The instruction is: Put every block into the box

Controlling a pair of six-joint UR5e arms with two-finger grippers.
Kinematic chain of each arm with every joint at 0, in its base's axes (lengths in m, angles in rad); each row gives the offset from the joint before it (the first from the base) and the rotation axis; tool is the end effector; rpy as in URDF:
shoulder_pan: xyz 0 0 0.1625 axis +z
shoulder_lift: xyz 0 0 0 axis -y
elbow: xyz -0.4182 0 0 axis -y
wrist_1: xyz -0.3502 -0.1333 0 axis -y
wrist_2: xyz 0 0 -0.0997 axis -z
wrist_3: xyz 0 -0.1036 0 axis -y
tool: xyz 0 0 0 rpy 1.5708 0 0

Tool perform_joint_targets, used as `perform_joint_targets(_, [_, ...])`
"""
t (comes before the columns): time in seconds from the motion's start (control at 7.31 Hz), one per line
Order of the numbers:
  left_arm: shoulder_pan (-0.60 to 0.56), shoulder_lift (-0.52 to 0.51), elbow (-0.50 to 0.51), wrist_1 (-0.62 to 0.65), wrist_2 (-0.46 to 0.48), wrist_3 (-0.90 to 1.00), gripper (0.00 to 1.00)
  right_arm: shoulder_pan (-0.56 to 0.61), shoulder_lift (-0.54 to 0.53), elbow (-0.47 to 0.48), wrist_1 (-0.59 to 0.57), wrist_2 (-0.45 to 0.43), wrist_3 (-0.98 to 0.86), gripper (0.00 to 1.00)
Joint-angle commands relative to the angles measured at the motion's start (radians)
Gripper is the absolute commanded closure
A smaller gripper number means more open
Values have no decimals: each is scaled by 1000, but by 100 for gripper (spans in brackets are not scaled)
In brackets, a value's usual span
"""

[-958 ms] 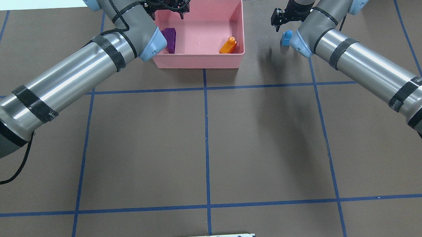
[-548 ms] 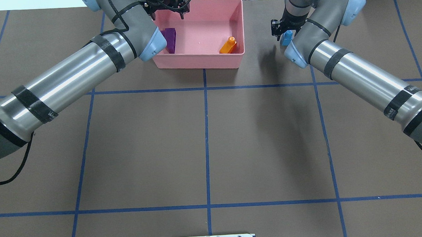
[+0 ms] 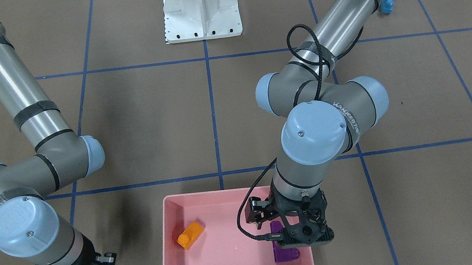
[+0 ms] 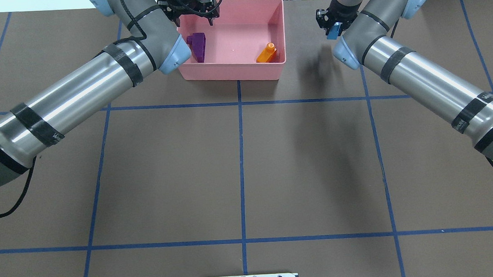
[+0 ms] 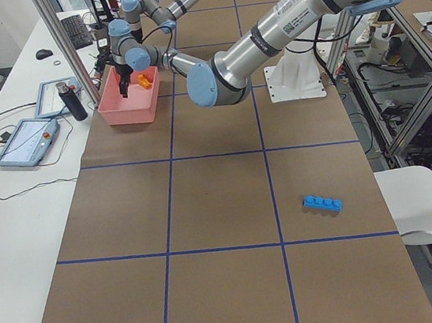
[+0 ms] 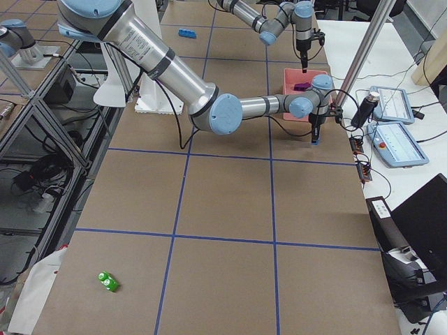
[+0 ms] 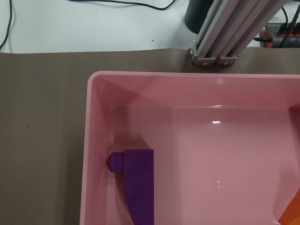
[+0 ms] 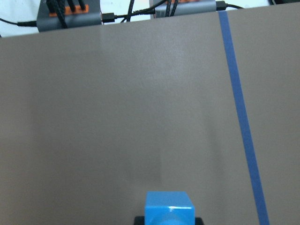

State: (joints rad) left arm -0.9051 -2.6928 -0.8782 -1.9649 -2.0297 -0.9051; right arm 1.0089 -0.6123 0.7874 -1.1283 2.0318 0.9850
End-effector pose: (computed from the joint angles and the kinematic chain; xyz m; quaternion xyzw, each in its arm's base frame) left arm 0.4445 -0.7076 0.1881 0.1282 0.4230 -0.0162 0.8969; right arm -0.3642 -0.7422 0.3598 0.0596 -0.3624 0.1269 0.9214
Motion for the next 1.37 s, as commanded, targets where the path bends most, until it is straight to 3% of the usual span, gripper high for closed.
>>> perform_joint_targets(0.0, [-37, 86, -77, -3, -110, 139, 0, 51, 69, 39, -4, 54, 142, 100])
perform_joint_targets(0.27, [-44, 102, -90, -5, -119, 152, 0, 19, 156, 4, -8, 25, 257, 100])
perform_joint_targets(0.55, [-44, 102, -96, -5, -119, 150, 0, -85, 282, -149, -5, -192, 254, 100])
perform_joint_targets(0.68, [-44, 103, -96, -5, -119, 149, 0, -92, 282, -149, -5, -197, 247, 100])
perform_joint_targets(0.96, [-43, 103, -97, -5, -119, 143, 0, -98, 282, -149, -1, -197, 248, 47])
perform_joint_targets(1.1, [-43, 103, -96, -5, -119, 143, 0, -98, 282, -149, -1, -197, 247, 39])
perform_joint_targets(1.23, [-43, 103, -96, -5, -119, 143, 0, -96, 282, -148, 1, -196, 245, 24])
